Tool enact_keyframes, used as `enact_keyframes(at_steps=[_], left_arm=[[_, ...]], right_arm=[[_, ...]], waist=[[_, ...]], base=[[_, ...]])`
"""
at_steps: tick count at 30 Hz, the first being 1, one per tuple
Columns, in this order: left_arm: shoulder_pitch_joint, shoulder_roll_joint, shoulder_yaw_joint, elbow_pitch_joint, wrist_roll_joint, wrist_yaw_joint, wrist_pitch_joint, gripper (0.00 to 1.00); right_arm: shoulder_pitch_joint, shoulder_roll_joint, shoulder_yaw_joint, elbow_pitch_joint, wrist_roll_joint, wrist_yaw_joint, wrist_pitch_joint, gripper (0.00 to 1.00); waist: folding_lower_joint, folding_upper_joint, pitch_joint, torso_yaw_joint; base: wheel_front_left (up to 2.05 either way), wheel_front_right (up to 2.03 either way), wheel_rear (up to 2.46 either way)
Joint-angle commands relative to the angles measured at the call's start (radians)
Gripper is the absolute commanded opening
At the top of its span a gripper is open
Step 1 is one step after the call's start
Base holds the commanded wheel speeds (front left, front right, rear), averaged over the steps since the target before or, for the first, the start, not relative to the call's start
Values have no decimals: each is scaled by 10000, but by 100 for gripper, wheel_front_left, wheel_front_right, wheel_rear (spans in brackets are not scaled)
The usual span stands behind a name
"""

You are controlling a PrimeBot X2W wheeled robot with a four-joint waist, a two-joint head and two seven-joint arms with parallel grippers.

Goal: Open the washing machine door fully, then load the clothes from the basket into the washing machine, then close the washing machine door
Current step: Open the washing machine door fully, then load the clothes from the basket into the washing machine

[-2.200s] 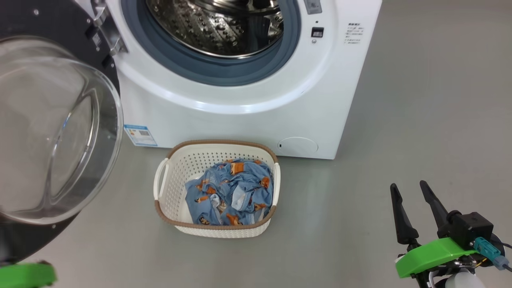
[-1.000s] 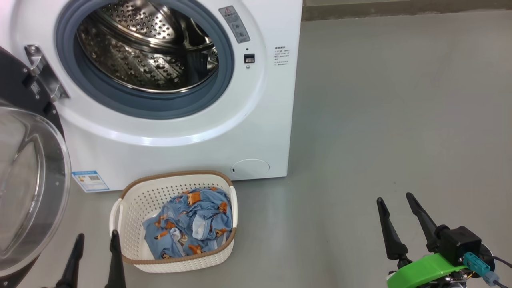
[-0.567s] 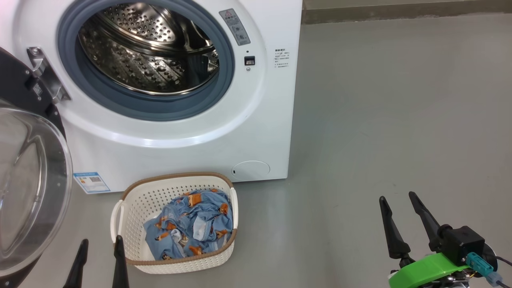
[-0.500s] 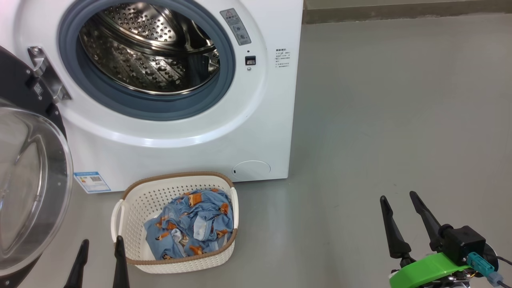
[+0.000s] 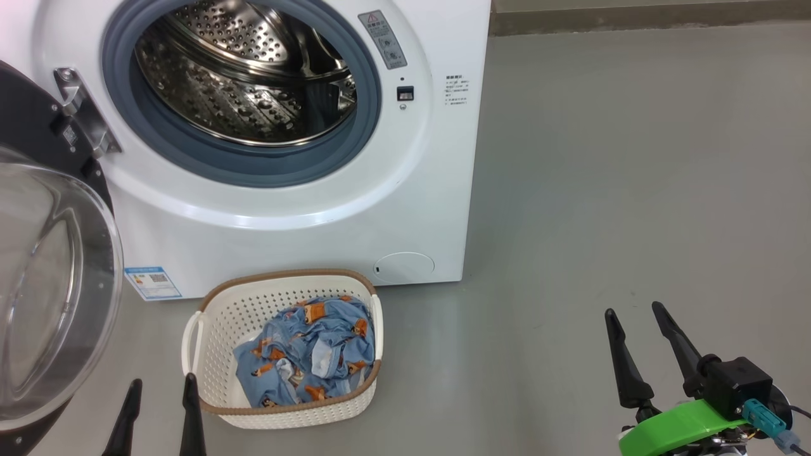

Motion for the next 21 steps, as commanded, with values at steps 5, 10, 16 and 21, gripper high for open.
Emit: enact_keyframes(at_steps=[5,10,16,21], left_arm=[[-277,151,300,-223,41,122,-51,100],[-236,151,274,-144,-200,65,-51,100],[-260,151,275,-126,-186,72,-51,100],[-310,151,336,-179,-259,70,-51,100]], right_arm=[[-118,-33,236,-218,-80,16,-118,100],[-120,-33,263,-182,-78,16,-118,100],[-120,-33,271,-175,-95,16,-118,100],[-132,-33,329,-117,-21,16,-118,100]], waist=[[0,0,-28,-12],[0,0,-40,-26],[0,0,-22,-25],[0,0,16,-31]], base=[[0,0,0],[37,-36,0],[112,-110,-3],[192,-180,-12]])
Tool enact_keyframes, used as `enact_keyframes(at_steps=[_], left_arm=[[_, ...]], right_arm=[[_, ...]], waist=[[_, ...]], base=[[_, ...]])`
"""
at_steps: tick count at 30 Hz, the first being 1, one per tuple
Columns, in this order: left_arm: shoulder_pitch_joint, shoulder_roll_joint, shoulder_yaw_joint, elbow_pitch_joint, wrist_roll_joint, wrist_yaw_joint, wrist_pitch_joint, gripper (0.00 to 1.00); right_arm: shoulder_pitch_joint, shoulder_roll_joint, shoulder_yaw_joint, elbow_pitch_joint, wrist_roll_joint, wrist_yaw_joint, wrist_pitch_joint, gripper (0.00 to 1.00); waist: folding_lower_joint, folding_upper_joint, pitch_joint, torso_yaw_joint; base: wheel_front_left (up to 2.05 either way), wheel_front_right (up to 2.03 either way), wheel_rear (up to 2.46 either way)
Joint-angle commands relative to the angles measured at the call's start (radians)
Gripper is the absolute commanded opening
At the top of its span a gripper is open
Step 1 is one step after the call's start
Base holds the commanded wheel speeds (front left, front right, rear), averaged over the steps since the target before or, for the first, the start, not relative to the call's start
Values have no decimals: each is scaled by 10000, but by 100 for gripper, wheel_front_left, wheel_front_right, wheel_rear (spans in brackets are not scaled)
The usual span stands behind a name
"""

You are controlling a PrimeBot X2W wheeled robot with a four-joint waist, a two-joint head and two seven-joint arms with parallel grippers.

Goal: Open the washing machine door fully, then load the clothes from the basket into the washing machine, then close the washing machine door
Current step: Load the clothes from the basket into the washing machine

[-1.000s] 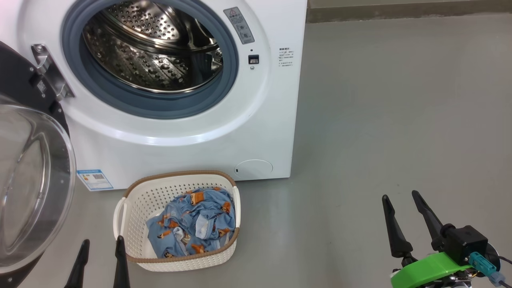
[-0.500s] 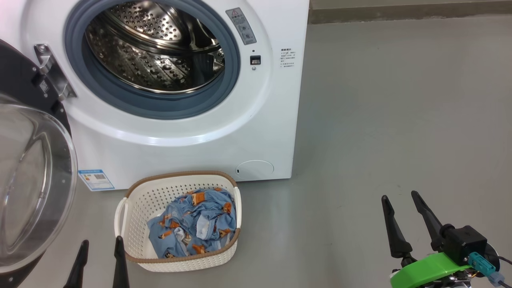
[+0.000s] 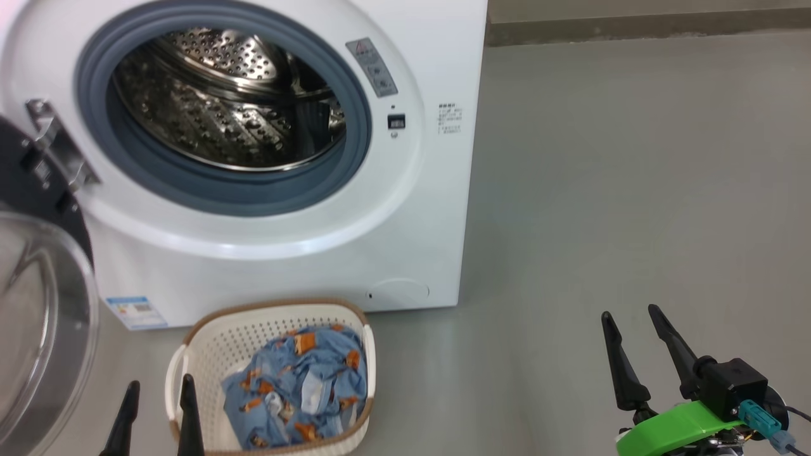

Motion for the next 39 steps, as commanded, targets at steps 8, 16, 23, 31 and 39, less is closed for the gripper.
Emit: enact_keyframes(at_steps=[8,16,23,31,39], left_arm=[[-303,145,419,-311,-38,178,-51,100],[-228,145,458,-347,-23,175,-51,100],[-235,145,411,-383,-43,123,-51,100],[-240,145,330,-400,-69,74,-51,100],[-269,145,287,-374,-56,31,-51,100]], right_arm=[[-131,-35,201,-223,-61,16,-118,100],[-125,-35,234,-200,-17,16,-118,100],[-122,-35,218,-214,-16,16,-118,100],[-129,-35,228,-220,5,16,-118,100],[-146,-35,228,-199,35,16,-118,100]], waist=[[0,0,-5,59],[0,0,54,75],[0,0,53,66],[0,0,84,87],[0,0,118,129]], base=[[175,-171,-3],[53,-53,0],[0,0,0],[0,0,0],[0,0,0]])
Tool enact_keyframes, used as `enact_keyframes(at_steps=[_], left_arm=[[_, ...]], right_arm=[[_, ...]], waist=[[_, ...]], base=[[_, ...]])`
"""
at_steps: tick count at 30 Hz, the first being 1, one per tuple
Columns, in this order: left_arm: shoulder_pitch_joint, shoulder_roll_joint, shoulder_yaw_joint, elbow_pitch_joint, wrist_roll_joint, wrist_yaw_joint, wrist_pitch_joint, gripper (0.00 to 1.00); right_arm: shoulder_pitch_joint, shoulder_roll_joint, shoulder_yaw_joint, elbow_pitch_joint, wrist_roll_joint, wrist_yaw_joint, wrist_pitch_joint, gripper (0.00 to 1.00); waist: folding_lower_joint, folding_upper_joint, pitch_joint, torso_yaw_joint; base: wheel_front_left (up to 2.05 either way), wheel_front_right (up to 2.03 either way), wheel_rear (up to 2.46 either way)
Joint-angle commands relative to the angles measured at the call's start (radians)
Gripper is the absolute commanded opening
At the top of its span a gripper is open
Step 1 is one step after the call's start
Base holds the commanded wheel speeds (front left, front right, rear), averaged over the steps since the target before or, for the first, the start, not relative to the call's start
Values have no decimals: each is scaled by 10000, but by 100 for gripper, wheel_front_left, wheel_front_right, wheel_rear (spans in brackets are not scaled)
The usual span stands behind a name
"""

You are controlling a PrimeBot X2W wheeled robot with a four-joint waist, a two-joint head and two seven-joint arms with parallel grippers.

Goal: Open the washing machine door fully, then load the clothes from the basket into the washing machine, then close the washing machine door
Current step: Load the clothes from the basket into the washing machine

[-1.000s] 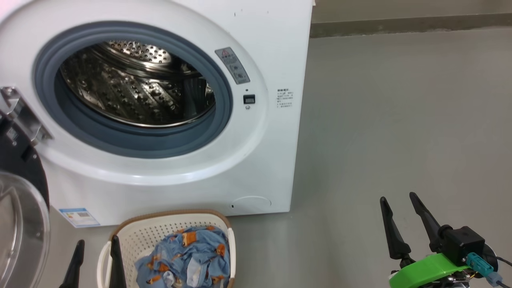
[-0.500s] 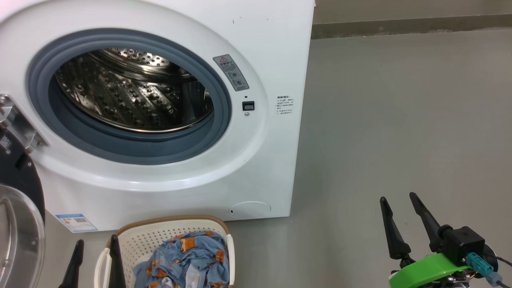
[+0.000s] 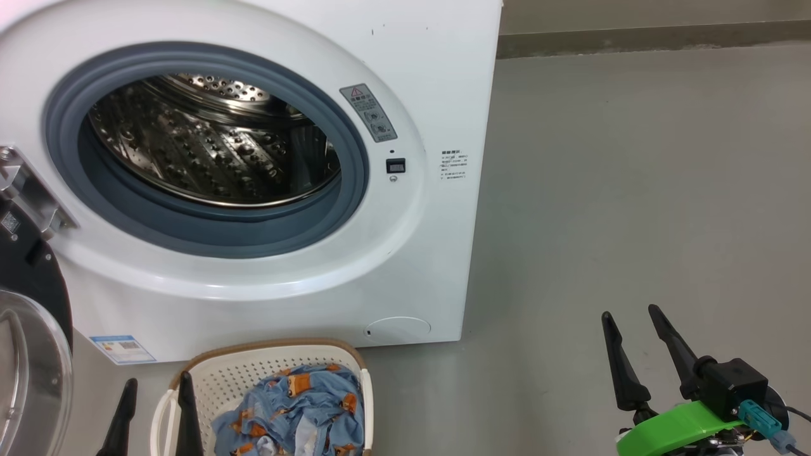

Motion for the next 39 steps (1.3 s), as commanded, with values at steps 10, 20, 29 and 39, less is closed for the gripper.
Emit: enact_keyframes(at_steps=[10,20,29,39], left_arm=[[-323,147,205,-148,-63,-87,-51,100],[-542,147,117,79,-223,-228,-51,100],[-949,147,-62,705,-270,-464,-51,100],[-1496,147,-352,1698,-434,-707,-51,100]], right_arm=[[-235,-33,235,-194,74,16,-118,100],[-432,-33,223,-197,165,16,-118,100],[-655,-33,257,-184,284,16,-118,100],[-879,-33,335,-121,361,16,-118,100]], waist=[[0,0,228,0],[0,0,778,-92],[0,0,1349,-136],[0,0,2037,-432]], base=[[0,0,0],[0,0,0],[0,0,0],[0,0,0]])
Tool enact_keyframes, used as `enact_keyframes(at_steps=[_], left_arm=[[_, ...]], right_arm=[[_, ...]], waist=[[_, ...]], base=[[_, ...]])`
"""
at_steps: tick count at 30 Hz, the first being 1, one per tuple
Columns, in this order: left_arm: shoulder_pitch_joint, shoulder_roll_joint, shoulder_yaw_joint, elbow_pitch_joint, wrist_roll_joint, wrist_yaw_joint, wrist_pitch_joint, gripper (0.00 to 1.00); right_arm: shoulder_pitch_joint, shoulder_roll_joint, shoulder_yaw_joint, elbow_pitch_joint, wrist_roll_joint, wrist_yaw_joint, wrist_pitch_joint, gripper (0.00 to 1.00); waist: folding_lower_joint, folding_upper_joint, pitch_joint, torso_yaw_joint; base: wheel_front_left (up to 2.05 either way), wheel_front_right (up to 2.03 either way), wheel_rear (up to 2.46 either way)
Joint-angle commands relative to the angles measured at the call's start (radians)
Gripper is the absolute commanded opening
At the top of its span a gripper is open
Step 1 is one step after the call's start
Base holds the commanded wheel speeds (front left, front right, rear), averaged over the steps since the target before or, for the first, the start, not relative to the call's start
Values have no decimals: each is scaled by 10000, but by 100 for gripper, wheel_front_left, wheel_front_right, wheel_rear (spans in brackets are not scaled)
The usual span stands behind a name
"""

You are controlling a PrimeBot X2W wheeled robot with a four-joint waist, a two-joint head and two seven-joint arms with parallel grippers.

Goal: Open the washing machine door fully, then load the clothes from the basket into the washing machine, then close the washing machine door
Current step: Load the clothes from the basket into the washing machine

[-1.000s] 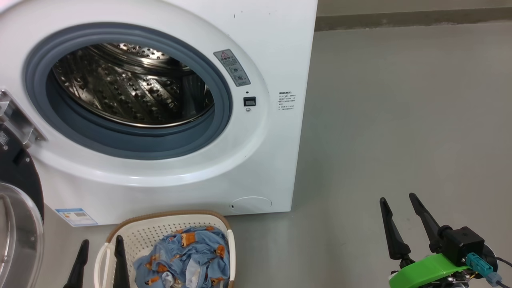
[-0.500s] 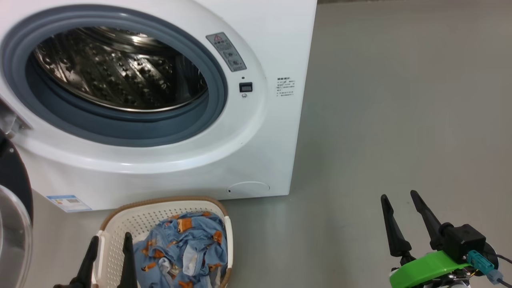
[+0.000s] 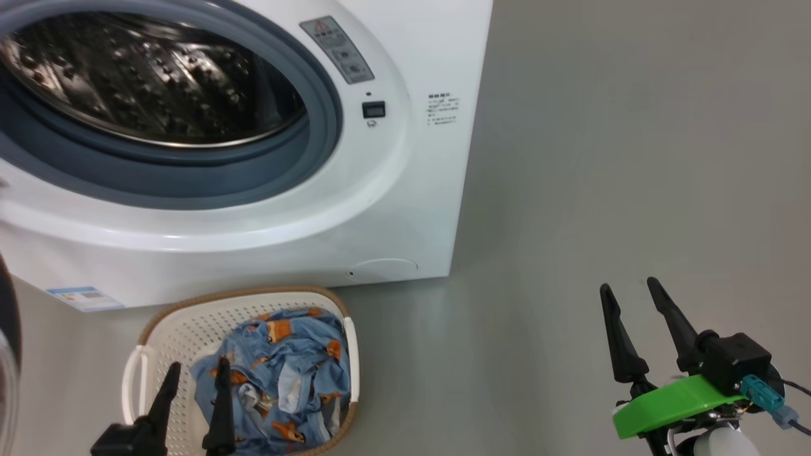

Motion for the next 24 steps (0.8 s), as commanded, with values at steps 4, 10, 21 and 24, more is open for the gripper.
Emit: enact_keyframes(at_steps=[4,10,21,24], left_arm=[[-721,152,264,247,-28,-140,-51,100],[-1404,152,301,883,129,-217,-51,100],[-2805,418,196,2197,-4,-273,-51,100],[-3392,710,-96,2610,-289,-275,-51,100]], right_arm=[[-403,-33,247,-224,4,16,-118,100],[-648,-33,246,-127,-78,16,-118,100],[-1176,-33,328,246,71,16,-118,100],[-1421,-33,401,222,111,16,-118,100]], waist=[[0,0,687,-331],[0,0,1545,-679],[0,0,3345,-1121],[0,0,4112,-1250]], base=[[0,0,0],[0,0,0],[0,0,0],[0,0,0]])
